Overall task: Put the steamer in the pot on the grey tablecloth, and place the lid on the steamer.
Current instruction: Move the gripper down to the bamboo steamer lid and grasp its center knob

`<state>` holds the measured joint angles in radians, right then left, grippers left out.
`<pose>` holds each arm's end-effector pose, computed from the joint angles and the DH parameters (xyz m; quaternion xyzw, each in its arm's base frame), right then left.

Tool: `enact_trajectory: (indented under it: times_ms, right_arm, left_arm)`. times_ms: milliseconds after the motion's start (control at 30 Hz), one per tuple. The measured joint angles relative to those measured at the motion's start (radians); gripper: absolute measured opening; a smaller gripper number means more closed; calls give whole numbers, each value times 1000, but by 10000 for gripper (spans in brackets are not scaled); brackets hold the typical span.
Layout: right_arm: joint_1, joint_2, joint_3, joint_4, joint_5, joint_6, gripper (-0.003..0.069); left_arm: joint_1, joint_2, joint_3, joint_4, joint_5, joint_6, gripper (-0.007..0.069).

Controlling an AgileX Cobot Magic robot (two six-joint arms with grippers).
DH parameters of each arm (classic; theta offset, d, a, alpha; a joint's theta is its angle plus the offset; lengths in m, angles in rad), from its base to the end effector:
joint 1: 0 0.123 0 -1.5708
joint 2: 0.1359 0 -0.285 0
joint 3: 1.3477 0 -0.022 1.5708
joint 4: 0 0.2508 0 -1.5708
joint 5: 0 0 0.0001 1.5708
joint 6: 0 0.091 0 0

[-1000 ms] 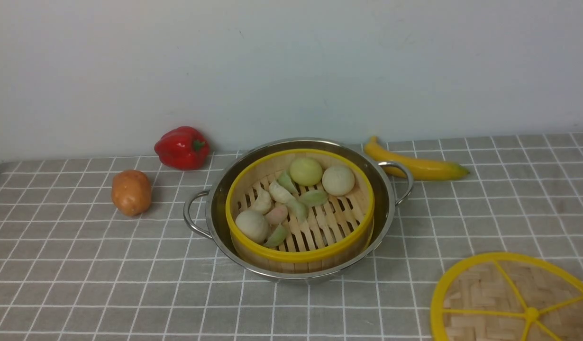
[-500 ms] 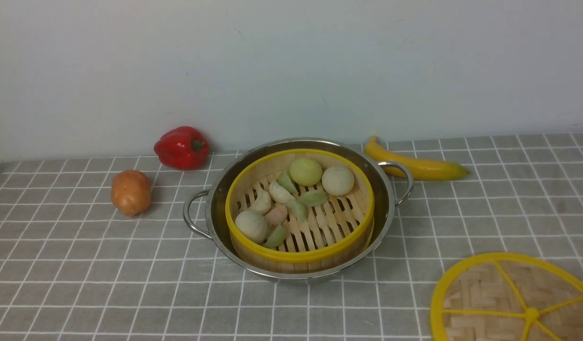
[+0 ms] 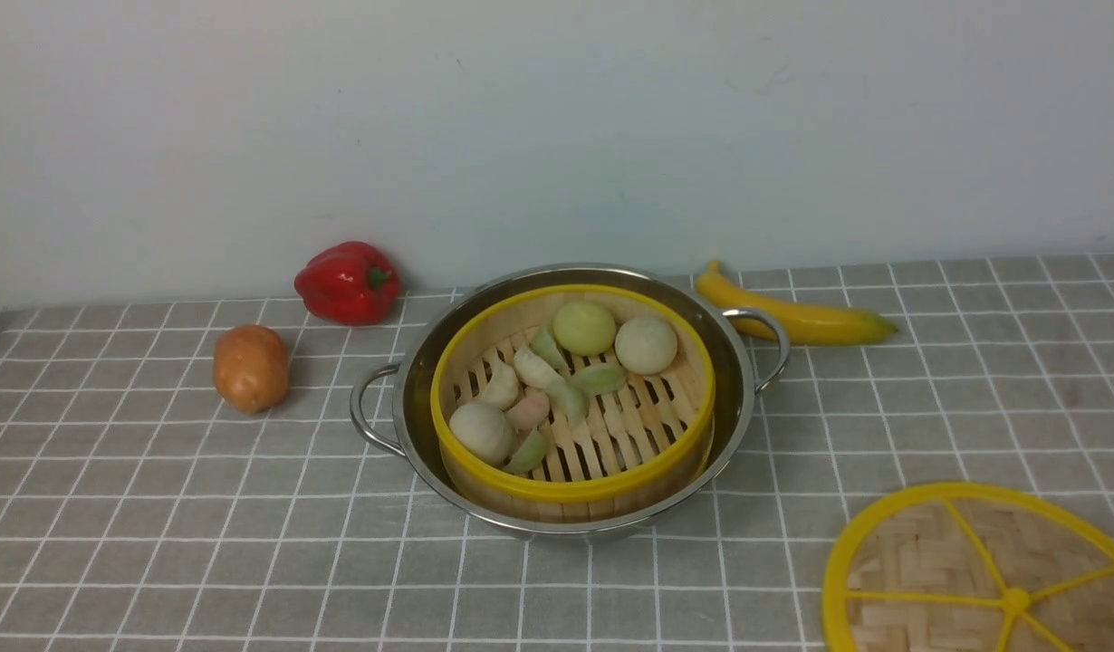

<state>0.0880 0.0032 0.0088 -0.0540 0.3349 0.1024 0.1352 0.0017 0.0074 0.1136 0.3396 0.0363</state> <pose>0.0540 0.0031 0.1799 -0.0091 0.7925 0.0354 0.6088 0.0529 0.0107 0.1802 -0.0082 0.7925 0.0995 0.6016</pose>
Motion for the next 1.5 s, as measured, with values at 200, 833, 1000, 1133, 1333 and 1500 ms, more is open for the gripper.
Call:
enact_trajectory:
  times_ms: [200,833,1000,1133,1333,1500]
  right_arm:
    - [0,0,0,0,0,0,243]
    - [0,110,-321,117,192,18,243]
    - [0,221,-421,192,230,72,243]
    - [0,277,-428,303,197,103,243]
    - [0,345,-456,396,187,5,243]
    - [0,503,-611,362,435,-242,243]
  left_arm:
    - [0,0,0,0,0,0,170]
    - [0,0,0,1,0,0,202]
    - [0,0,0,1,0,0,211]
    - [0,0,0,1,0,0,218]
    - [0,0,0,1,0,-1,222]
    - [0,0,0,1,0,-1,232]
